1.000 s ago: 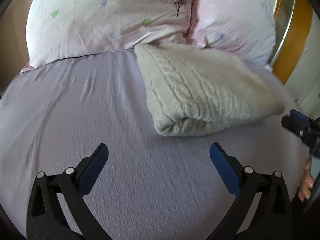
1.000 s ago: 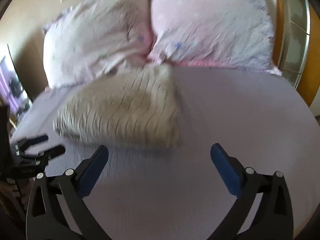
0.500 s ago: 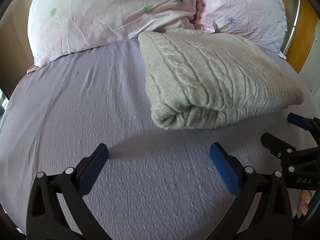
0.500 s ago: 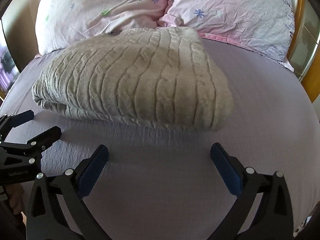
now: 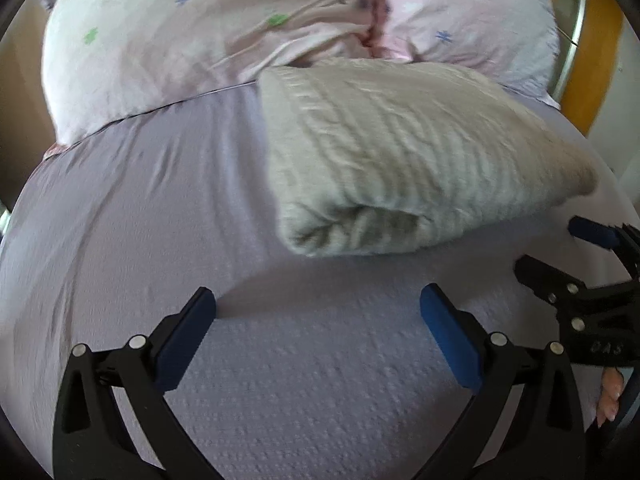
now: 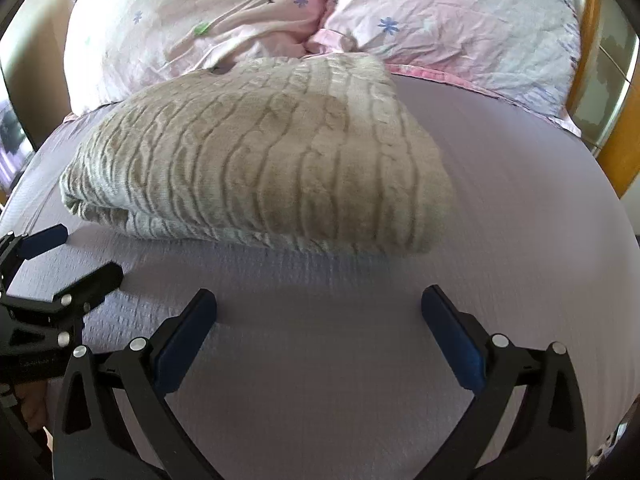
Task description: Fold small clothes
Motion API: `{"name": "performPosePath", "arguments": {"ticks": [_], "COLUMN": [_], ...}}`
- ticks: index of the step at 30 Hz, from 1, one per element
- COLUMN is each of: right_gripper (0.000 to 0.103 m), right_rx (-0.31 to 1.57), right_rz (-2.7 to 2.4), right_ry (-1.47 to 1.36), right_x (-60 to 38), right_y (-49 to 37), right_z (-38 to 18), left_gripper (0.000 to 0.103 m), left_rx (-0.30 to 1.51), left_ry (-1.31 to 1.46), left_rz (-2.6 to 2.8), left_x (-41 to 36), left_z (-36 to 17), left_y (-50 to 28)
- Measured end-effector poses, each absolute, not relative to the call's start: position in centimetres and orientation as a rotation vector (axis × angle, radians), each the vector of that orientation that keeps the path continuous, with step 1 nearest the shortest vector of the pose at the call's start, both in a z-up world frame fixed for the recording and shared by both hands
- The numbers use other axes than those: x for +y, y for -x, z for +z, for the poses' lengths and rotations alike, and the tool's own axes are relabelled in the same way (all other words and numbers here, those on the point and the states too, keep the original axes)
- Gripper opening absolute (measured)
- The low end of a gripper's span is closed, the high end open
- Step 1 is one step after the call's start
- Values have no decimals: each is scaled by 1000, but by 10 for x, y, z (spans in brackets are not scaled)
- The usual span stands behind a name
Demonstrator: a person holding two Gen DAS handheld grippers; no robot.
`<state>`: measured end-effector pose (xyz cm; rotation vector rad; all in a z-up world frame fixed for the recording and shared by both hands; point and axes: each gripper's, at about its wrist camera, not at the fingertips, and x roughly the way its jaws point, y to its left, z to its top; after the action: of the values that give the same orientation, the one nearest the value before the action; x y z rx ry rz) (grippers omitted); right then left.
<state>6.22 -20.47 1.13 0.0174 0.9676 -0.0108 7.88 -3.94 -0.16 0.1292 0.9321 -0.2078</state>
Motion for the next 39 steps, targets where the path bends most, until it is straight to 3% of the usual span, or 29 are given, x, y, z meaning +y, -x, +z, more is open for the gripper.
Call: {"name": "performPosePath", "arguments": {"ticks": [39], "right_gripper": [102], "right_rx": [968], "right_rz": [-28], "right_ry": [-23], "right_x": [-208], "right_y": [-62], "right_z": [11], "left_gripper": [101], "left_rx": [932], "left_ry": [-127], "left_rz": [-211], "left_x": [-41], "left_z": [0], "left_y": [-79]}}
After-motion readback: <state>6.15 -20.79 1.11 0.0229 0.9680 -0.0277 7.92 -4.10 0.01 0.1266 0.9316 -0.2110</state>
